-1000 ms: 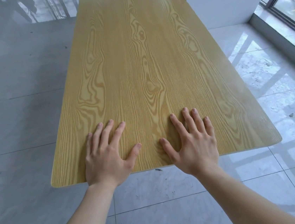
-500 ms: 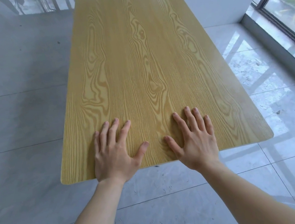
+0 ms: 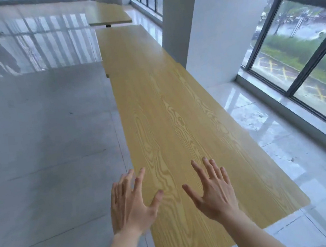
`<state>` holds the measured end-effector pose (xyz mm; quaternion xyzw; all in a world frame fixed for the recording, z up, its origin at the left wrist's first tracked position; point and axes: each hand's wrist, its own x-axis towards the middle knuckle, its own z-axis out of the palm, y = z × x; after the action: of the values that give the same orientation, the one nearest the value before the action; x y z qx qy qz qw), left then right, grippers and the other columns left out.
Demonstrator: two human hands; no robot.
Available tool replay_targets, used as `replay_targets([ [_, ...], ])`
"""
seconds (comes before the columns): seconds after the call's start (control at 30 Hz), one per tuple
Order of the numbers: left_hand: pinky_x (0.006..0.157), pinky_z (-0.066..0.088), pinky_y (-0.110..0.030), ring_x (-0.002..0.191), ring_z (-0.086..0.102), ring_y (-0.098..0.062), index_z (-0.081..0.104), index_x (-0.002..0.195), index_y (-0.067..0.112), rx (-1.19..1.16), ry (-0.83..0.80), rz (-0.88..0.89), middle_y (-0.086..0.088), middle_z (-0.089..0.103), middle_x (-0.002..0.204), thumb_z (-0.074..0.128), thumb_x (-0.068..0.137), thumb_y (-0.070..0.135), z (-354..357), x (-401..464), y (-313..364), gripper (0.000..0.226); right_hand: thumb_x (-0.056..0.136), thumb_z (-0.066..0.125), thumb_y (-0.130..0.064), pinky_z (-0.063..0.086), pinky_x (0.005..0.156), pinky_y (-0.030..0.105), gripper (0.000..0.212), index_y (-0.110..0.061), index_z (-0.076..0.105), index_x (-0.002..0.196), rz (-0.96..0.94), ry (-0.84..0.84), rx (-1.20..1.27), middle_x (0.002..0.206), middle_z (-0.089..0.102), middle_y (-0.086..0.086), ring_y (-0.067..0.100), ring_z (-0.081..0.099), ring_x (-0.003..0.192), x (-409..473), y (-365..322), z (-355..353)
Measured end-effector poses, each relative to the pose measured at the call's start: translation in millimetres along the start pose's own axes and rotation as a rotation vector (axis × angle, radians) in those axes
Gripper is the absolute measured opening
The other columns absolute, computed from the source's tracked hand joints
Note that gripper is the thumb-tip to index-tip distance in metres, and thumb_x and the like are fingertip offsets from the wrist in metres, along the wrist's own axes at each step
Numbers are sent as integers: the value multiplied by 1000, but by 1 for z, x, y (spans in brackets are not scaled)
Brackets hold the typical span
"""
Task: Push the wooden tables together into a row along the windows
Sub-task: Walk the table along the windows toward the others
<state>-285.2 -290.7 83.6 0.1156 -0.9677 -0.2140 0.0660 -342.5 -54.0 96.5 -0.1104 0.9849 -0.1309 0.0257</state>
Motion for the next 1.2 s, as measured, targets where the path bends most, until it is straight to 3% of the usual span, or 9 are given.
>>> replay_targets([
  [0.17, 125, -4, -38, 156, 19, -22, 24, 160, 41, -3, 68, 24, 1, 27, 168, 8, 79, 94, -74, 77, -36, 99, 93, 18, -85, -4, 129, 42, 82, -44, 3, 163, -21, 62, 66, 175, 2, -1, 19, -6, 161, 78, -90, -33],
  [0.5, 128, 7, -43, 155, 20, -23, 30, 159, 39, 84, 192, 68, 3, 28, 168, 3, 76, 94, -192, 287, -129, 104, 91, 13, -88, 0, 130, 47, 85, -45, 0, 163, -37, 126, 133, 175, -1, 1, 22, -5, 161, 283, -239, -47],
  [0.6, 128, 9, -46, 155, 17, -24, 26, 160, 39, 118, 219, 82, 1, 27, 169, 11, 80, 91, -230, 362, -154, 98, 90, 10, -88, 1, 130, 48, 87, -43, 2, 164, -63, 159, 151, 175, 0, 2, 23, -5, 161, 350, -285, -59],
  [0.7, 129, 1, -43, 158, 8, -21, 16, 162, 40, 138, 225, 78, 3, 18, 172, 14, 83, 87, -263, 427, -179, 92, 89, 9, -88, 0, 130, 48, 87, -43, 2, 164, -97, 157, 122, 175, -2, 1, 22, -7, 161, 414, -327, -74],
  [0.8, 129, -5, -42, 159, 5, -20, 12, 162, 41, 140, 241, 76, 4, 13, 173, 13, 83, 87, -284, 490, -212, 92, 91, 9, -87, -1, 130, 49, 86, -42, 1, 164, -111, 171, 112, 175, -4, 0, 22, -9, 160, 475, -369, -81],
  [0.93, 129, -2, -43, 159, 9, -22, 16, 162, 39, 137, 243, 76, 3, 18, 172, 12, 82, 87, -293, 591, -272, 94, 80, -4, -92, -1, 130, 50, 96, -43, 0, 163, -136, 188, 96, 175, -6, 0, 22, -9, 160, 573, -427, -74],
  [1.2, 129, 1, -45, 157, 14, -25, 24, 161, 35, 89, 250, 84, 0, 26, 169, 18, 83, 85, -335, 818, -394, 93, 86, 6, -90, 0, 130, 49, 90, -42, 1, 163, -126, 181, 12, 175, -5, 0, 22, -9, 160, 798, -566, -57],
])
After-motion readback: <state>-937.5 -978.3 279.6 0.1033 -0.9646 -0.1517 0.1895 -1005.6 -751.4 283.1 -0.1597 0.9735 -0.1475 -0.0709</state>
